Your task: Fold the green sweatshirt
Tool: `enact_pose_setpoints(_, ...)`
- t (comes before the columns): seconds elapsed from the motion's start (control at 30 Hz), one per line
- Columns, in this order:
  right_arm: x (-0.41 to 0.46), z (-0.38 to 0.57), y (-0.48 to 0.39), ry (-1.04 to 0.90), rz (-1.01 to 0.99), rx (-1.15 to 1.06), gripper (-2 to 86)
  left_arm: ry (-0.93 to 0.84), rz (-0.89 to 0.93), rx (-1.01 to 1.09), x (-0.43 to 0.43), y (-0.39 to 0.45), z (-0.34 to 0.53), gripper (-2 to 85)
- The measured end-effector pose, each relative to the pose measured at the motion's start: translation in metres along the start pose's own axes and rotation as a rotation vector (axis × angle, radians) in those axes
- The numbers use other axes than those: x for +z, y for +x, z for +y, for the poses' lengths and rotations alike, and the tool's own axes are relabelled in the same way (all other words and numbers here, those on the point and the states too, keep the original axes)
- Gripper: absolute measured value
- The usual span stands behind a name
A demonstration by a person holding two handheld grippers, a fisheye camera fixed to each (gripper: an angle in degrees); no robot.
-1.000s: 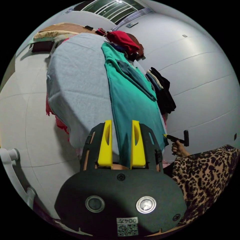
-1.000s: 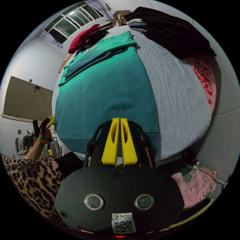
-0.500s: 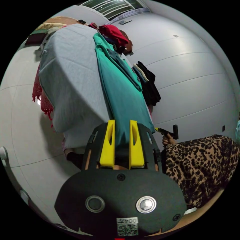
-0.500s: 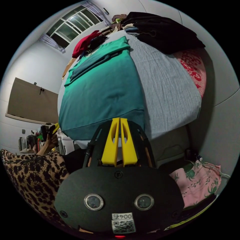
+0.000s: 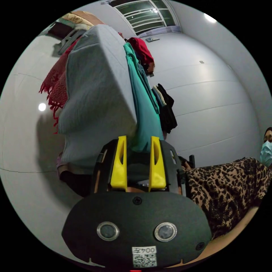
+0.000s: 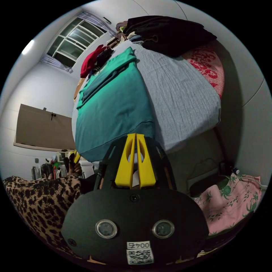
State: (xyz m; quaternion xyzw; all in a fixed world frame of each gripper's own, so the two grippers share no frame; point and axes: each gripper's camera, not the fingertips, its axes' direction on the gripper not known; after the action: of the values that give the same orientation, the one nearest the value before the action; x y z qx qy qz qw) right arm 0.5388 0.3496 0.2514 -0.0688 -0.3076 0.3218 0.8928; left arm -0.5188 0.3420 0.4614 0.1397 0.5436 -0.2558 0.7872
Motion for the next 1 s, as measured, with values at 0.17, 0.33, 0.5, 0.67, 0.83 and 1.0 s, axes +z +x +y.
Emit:
enact_pose_setpoints(0.17, -0.014, 0.004, 0.018, -0.009, 0.009, -0.001, -0.2, -0.083, 0.088, -0.033, 0.01, -0.012, 0.015, 10.6)
enact_pose_setpoints(0.33, -0.03, 0.005, 0.049, 0.017, -0.058, 0.05, 3.5, -0.058, 0.159, -0.071, 0.003, -0.015, 0.037, 8.6)
enact_pose_setpoints(0.5, -0.041, 0.004, 0.101, 0.059, -0.217, 0.18, 8.1, -0.121, 0.144, -0.075, -0.004, -0.005, 0.053, 4.9)
enact_pose_setpoints(0.67, -0.046, -0.002, 0.135, 0.058, -0.297, 0.217, 9.8, -0.112, 0.102, -0.117, -0.013, 0.011, 0.059, 3.4)
enact_pose_setpoints(0.83, -0.046, -0.011, 0.152, 0.027, -0.352, 0.19, 10.2, -0.117, 0.016, -0.138, -0.015, 0.034, 0.061, 3.1)
enact_pose_setpoints(1.0, -0.042, -0.008, 0.158, -0.065, -0.399, 0.134, 10.8, -0.129, -0.046, -0.127, -0.013, 0.059, 0.062, 3.1)
